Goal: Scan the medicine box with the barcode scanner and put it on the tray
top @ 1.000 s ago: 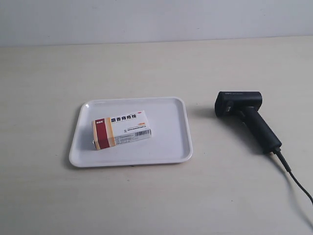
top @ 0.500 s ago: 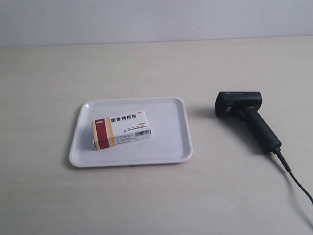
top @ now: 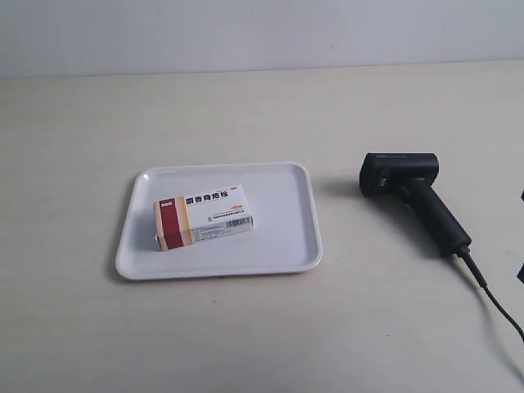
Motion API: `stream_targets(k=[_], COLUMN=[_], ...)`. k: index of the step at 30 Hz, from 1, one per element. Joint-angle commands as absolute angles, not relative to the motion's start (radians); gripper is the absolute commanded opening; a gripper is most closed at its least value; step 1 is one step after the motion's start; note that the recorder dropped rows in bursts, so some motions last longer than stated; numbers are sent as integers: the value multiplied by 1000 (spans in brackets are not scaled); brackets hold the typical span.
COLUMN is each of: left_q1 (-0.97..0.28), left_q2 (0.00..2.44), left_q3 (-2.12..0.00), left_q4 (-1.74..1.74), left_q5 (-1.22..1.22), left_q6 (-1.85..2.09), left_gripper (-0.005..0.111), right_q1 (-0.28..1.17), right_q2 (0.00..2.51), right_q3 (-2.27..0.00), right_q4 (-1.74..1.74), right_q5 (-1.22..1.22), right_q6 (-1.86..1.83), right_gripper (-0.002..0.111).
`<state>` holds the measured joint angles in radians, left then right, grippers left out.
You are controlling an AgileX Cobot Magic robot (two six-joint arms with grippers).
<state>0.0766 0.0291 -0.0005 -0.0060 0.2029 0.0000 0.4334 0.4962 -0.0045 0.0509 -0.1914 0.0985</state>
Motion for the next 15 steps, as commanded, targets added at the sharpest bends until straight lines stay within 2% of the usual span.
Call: stream_targets(k=[1,5,9,15], left_q1=[70,70,70,70], left_q2=[23,23,23,23], left_q3=[0,0,0,0], left_q4=[-15,-15,-15,-15], left_q5=[203,203,203,203], left_q6=[0,0,0,0], left_gripper=[4,4,4,4], right_q1=[357,229,165,149], right_q2=[366,147,0,0], right_q3=[0,0,0,0], right_q4=[53,53,53,43], right_q5=[-151,-67,85,164], right_q6=[141,150,150,150], right_gripper=[0,0,0,0])
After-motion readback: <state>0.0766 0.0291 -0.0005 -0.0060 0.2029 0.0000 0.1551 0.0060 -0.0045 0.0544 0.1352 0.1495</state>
